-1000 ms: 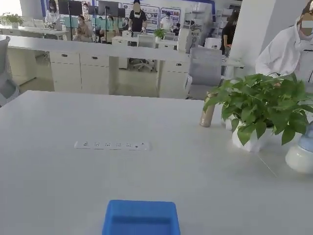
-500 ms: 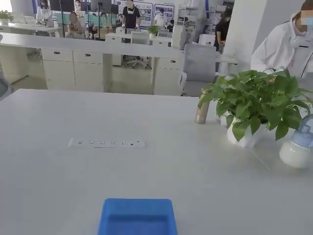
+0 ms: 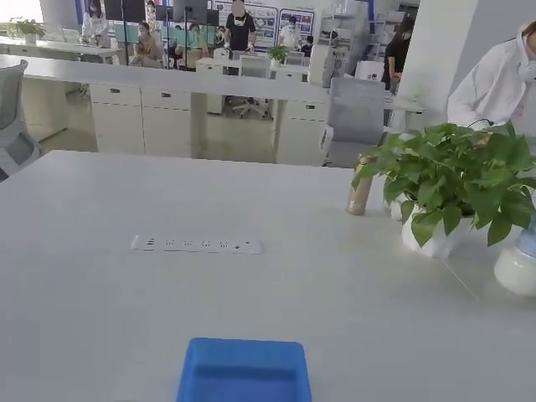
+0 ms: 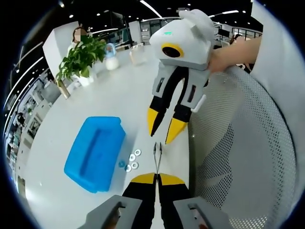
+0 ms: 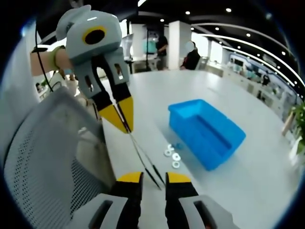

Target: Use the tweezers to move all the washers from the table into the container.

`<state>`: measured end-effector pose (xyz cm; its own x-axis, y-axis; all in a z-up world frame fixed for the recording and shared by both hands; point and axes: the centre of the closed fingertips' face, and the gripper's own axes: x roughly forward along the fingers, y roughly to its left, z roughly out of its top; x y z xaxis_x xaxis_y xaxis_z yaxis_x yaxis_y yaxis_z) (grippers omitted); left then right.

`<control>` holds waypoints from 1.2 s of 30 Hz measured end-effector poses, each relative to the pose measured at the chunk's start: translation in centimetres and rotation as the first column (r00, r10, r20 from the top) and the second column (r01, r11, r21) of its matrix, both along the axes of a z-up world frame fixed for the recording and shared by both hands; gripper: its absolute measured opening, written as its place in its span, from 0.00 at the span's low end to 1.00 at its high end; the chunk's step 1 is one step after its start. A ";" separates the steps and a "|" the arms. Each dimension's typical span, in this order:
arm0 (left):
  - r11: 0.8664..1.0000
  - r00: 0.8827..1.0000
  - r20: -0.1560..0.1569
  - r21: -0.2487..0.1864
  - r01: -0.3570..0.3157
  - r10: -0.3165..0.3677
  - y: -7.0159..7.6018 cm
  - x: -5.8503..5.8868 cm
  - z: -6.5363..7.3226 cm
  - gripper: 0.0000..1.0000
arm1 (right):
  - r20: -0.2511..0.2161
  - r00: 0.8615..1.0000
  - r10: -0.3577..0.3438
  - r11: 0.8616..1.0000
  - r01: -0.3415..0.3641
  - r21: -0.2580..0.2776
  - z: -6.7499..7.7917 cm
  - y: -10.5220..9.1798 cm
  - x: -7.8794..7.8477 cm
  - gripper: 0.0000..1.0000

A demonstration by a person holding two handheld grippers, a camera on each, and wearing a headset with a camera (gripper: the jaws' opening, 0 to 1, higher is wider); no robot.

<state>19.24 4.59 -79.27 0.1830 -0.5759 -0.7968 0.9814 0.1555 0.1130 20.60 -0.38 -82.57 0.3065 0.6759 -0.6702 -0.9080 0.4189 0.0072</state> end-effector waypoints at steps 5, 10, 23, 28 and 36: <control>1.000 1.000 0.017 -0.014 0.020 -0.020 -0.8 -0.4 1.0 0.00 | -0.005 0.999 0.034 0.999 -0.034 -0.004 -0.1 0.5 -0.5 0.14; 0.999 0.998 0.039 -0.031 0.043 -0.042 -1.7 -0.7 2.1 0.00 | -0.001 0.997 0.082 0.996 -0.082 -0.015 -0.2 1.0 -1.2 0.15; 0.988 0.986 0.063 -0.006 0.154 -0.153 -3.1 -2.2 3.2 0.00 | 0.009 0.985 0.173 0.985 -0.173 0.008 -0.1 2.4 -2.4 0.12; 0.984 0.983 0.060 -0.002 0.177 -0.176 -3.4 -2.5 3.3 0.00 | 0.012 0.980 0.198 0.980 -0.198 0.003 0.0 2.6 -2.7 0.07; 0.980 0.980 0.042 -0.026 0.198 -0.196 -3.9 -2.9 3.7 0.00 | 0.020 0.969 0.248 0.969 -0.248 0.003 0.1 3.1 -3.5 0.05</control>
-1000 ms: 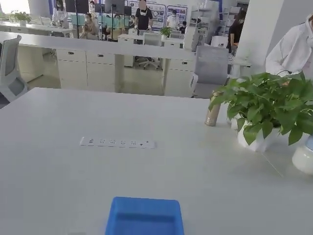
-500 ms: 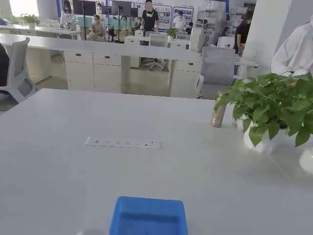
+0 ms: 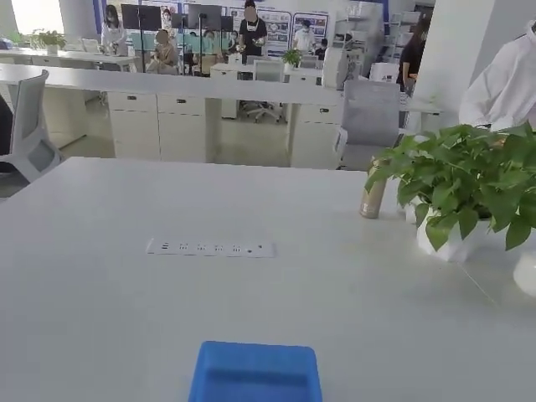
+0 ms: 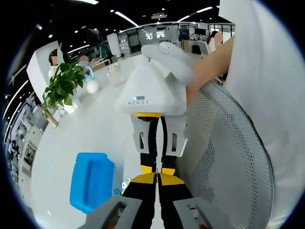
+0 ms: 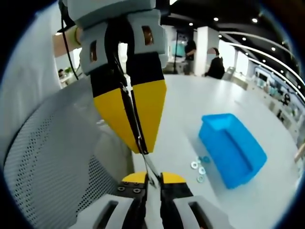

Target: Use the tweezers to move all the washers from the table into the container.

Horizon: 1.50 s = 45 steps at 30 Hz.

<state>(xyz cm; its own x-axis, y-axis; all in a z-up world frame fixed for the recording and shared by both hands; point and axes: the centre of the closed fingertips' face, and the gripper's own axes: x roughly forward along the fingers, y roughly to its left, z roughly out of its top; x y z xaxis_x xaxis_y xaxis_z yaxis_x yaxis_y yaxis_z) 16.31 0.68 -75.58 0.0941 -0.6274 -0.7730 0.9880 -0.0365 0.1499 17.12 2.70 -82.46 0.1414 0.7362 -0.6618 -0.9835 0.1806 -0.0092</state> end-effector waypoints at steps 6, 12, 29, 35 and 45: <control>1.000 1.000 -0.015 -0.018 -0.016 0.016 0.1 0.0 -0.1 0.00 | -0.011 1.000 -0.007 1.000 0.007 -0.002 -0.2 -0.1 0.2 0.06; 0.998 0.999 -0.022 -0.044 -0.044 0.043 0.5 0.5 0.3 0.00 | -0.015 1.000 -0.001 1.000 0.001 -0.002 0.3 0.3 0.4 0.06; 0.993 0.994 -0.012 -0.059 -0.106 0.105 1.4 6.4 0.6 0.00 | 0.050 0.994 -0.101 0.995 0.102 -0.004 0.5 0.7 6.5 0.07; 0.995 0.997 -0.020 -0.059 -0.079 0.078 0.4 7.2 0.6 0.00 | 0.067 0.991 -0.120 0.993 0.121 -0.007 0.2 0.4 7.4 0.07; 0.997 0.998 -0.032 -0.049 -0.060 0.058 0.0 7.8 0.0 0.00 | 0.079 0.987 -0.138 0.990 0.140 -0.026 -0.3 -0.5 8.0 0.07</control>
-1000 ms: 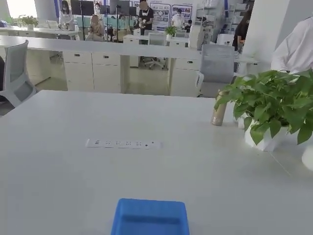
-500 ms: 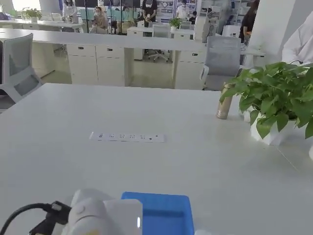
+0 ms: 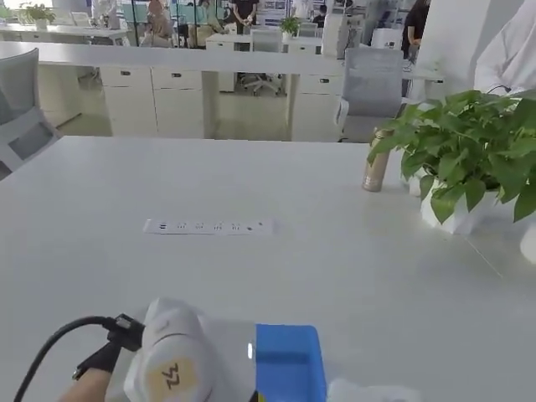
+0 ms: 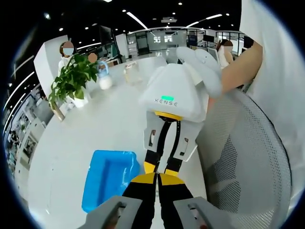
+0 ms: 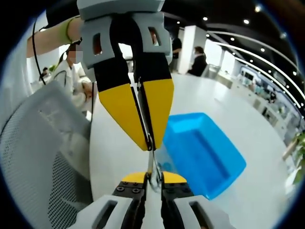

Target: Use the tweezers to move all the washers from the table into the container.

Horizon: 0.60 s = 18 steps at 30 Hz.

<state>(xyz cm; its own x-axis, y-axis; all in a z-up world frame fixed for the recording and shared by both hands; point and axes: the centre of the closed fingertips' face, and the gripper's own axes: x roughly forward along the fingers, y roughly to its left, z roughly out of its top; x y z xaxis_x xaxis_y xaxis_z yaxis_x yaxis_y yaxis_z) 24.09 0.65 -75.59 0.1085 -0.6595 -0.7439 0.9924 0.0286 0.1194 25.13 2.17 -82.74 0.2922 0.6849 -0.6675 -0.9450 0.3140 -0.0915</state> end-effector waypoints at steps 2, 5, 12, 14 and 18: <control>1.000 1.000 -0.002 0.005 0.007 -0.007 0.0 0.0 -0.1 0.00 | -0.007 1.000 -0.003 1.000 0.003 0.004 0.1 -0.1 -0.1 0.07; 1.000 1.000 -0.004 0.008 0.010 -0.010 0.0 0.1 -0.1 0.00 | -0.010 1.000 -0.009 1.000 0.010 0.012 0.1 -0.1 0.1 0.07; 1.000 0.999 -0.025 0.016 0.020 -0.020 0.1 -0.2 -0.2 0.00 | -0.024 0.999 -0.022 0.999 0.023 0.032 0.1 -0.1 -0.2 0.07; 0.999 0.999 -0.025 0.027 0.033 -0.032 0.1 -0.4 -0.1 0.00 | -0.023 1.000 -0.021 0.999 0.022 0.028 0.1 0.0 -0.4 0.07; 0.996 0.998 -0.020 0.067 0.063 -0.062 0.0 -0.6 -0.1 0.00 | -0.036 0.999 -0.008 0.999 0.010 0.034 0.1 0.3 -0.9 0.07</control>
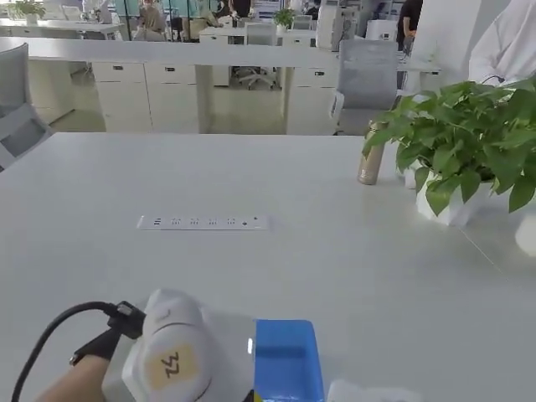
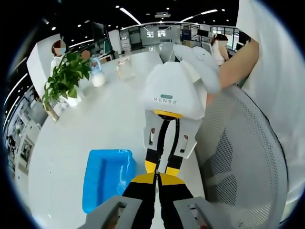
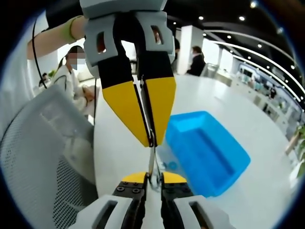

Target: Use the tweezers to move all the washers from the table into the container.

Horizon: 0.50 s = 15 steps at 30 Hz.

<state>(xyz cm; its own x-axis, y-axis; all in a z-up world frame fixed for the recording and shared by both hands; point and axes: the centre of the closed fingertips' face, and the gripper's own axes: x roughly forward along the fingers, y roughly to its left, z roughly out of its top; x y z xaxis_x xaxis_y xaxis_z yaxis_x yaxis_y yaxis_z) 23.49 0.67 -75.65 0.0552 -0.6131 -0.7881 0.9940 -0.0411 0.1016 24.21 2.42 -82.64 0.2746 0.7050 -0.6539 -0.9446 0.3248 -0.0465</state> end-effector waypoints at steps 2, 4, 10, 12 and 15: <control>1.000 1.000 -0.006 0.017 0.009 -0.009 0.0 -0.2 0.0 0.00 | 0.000 1.000 0.003 1.000 -0.003 -0.001 0.0 0.1 -0.2 0.07; 1.000 1.000 -0.016 0.025 0.014 -0.014 0.0 -0.4 0.0 0.00 | -0.007 1.000 0.004 1.000 -0.004 0.003 -0.1 0.1 -0.4 0.07; 0.999 0.999 -0.021 0.034 0.033 -0.032 0.2 -0.9 0.0 0.00 | -0.014 1.000 -0.002 1.000 0.002 0.010 0.0 0.0 -0.7 0.07; 0.998 0.999 -0.019 0.041 0.038 -0.037 0.3 -0.9 -0.1 0.00 | -0.021 1.000 -0.005 0.999 0.006 0.048 0.4 0.4 -0.7 0.09; 0.998 0.999 -0.021 0.046 0.044 -0.043 0.4 -0.8 0.0 0.00 | -0.056 0.998 -0.025 0.988 0.033 0.149 1.8 1.2 -0.7 0.15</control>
<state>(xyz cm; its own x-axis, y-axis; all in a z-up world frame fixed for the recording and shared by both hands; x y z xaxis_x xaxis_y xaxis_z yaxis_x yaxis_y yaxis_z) 22.66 1.08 -75.69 0.0132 -0.5770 -0.8166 0.9929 -0.0890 0.0789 23.55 3.62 -80.88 0.2634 0.7881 -0.5563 -0.9346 0.3514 0.0553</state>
